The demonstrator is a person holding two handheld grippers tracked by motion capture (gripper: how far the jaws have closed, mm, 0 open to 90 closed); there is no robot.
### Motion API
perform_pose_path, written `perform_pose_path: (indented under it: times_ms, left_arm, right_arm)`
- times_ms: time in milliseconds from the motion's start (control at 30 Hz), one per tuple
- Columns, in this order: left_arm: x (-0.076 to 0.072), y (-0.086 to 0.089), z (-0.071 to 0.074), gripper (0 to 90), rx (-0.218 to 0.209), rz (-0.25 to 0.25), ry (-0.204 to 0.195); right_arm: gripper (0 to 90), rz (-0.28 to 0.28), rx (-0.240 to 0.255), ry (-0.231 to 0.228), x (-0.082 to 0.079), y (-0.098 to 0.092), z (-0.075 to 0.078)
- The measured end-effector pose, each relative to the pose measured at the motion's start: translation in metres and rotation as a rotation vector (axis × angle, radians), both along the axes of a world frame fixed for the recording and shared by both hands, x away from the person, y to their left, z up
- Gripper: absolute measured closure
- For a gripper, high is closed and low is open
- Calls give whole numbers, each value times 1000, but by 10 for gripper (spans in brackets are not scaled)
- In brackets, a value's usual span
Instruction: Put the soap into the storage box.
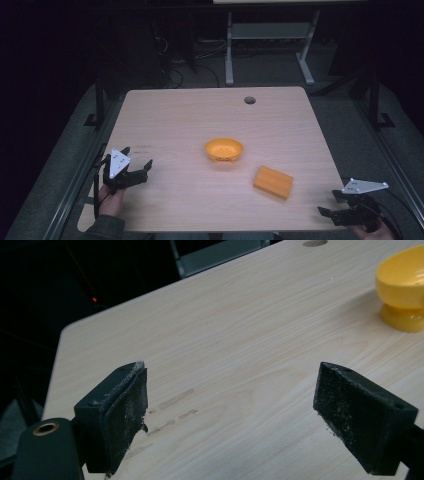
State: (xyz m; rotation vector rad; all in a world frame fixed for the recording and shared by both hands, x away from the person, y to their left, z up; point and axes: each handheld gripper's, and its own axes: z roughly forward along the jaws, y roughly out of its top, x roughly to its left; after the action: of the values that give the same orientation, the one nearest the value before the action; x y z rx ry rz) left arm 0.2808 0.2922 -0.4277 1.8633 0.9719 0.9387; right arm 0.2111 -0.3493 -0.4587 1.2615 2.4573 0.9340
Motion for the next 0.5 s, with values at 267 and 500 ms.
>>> perform_pose_path:
  times_ms: [267, 500]
  left_arm:
    - [2, 1, 1, 134, -2, 6, 30]
    - [6, 4, 2, 134, -49, 3, 62]
  right_arm:
    - [156, 19, -10, 25, 4, 10, 7]
    - [156, 82, -58, 25, 9, 24, 22]
